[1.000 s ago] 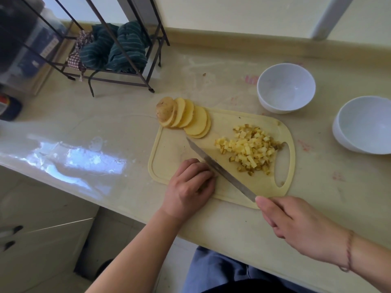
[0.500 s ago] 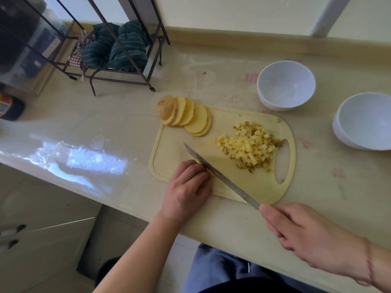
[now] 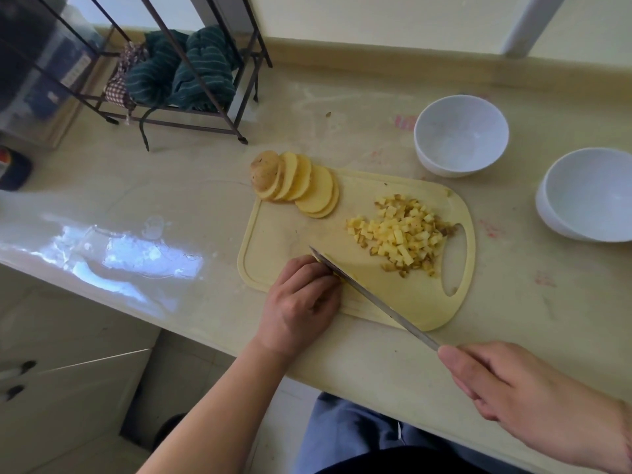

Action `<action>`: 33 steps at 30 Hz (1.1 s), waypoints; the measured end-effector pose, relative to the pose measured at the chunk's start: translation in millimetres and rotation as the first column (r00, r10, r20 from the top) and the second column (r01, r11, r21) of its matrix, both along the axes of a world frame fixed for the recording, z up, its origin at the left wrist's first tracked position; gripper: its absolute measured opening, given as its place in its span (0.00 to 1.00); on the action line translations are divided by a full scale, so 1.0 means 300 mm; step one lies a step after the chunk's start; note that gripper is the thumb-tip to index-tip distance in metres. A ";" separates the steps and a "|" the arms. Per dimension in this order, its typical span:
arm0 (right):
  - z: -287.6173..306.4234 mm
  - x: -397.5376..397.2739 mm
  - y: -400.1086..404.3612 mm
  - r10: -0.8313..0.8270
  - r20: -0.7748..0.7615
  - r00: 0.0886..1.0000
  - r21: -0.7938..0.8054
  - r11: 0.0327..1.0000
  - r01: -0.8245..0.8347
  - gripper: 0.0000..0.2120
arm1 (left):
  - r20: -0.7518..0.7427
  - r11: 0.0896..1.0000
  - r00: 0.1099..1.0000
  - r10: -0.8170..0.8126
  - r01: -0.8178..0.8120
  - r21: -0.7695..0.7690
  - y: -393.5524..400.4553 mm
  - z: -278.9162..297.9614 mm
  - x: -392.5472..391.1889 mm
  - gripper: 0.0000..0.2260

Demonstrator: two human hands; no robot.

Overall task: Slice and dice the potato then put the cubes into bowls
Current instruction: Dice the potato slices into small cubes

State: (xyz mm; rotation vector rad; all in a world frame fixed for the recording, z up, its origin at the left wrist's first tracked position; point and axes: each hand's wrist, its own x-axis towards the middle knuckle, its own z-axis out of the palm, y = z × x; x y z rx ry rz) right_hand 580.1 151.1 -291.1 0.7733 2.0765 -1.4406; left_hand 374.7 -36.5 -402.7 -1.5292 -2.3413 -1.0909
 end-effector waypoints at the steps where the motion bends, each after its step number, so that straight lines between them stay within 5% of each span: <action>1: -0.006 -0.003 -0.001 0.010 -0.007 1.000 0.014 1.000 -0.010 0.35 | 0.005 1.000 1.000 0.000 0.000 0.000 0.000 0.001 0.000 0.03; 14: -0.036 -0.115 -0.036 0.006 -0.047 0.999 0.042 0.999 -0.004 0.29 | 0.013 1.000 1.000 0.018 -0.018 -0.010 0.002 0.011 -0.001 0.04; 22: 0.016 -0.099 0.034 -0.146 0.108 0.983 -0.088 0.984 0.156 0.24 | 0.005 1.000 1.000 0.018 -0.018 -0.011 0.000 0.010 0.002 0.03; 33: 0.051 -0.115 -0.029 -0.001 0.030 1.000 -0.132 0.991 0.005 0.23 | -0.025 0.999 0.999 0.038 -0.038 -0.011 -0.038 0.003 0.013 0.03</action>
